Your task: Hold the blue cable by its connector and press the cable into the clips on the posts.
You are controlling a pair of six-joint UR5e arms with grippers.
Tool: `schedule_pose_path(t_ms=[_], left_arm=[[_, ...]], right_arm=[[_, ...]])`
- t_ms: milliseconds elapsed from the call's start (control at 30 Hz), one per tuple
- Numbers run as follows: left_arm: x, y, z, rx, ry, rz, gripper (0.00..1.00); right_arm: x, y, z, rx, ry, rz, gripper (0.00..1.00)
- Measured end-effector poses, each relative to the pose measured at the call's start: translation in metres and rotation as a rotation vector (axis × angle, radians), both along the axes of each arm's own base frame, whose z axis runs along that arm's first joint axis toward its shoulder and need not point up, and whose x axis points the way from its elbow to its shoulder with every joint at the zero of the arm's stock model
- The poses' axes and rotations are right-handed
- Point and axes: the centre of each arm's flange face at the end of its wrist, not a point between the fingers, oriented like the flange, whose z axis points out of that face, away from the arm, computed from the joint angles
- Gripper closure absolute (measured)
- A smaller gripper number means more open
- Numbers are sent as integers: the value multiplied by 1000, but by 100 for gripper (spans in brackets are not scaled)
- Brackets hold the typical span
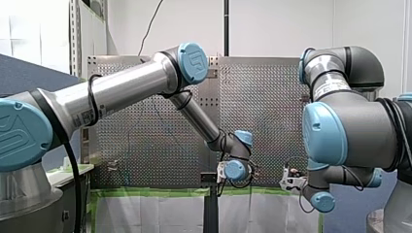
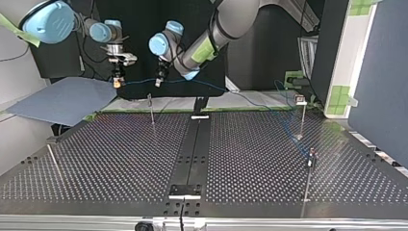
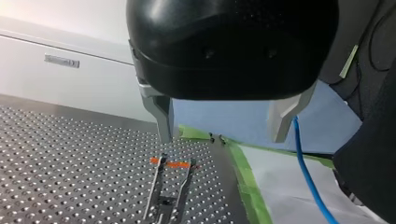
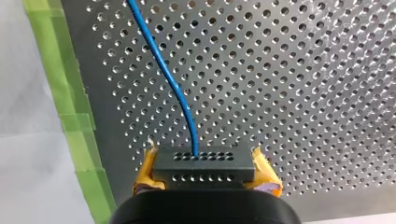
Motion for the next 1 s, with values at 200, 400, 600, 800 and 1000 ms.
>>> schedule_pose_path(t_ms=[200,400,600,800,1000], left_arm=[[-12,2,-4,35,24,-9,2],[-24,6,10,37,27,-16,2],[-34,14,30,54,24,-21,2],[-39,8,64,86,1,-22,2],[-37,-5,87,84,-5,-25,2]], right_arm=[[-5,0,0,-1,-4,16,100],[-8,-2,1,-8,-19,17,100],[-8,-3,2,-13,-23,19,100],[-8,-4,2,-15,-25,20,100],[-8,-5,3,-15,-29,23,100]])
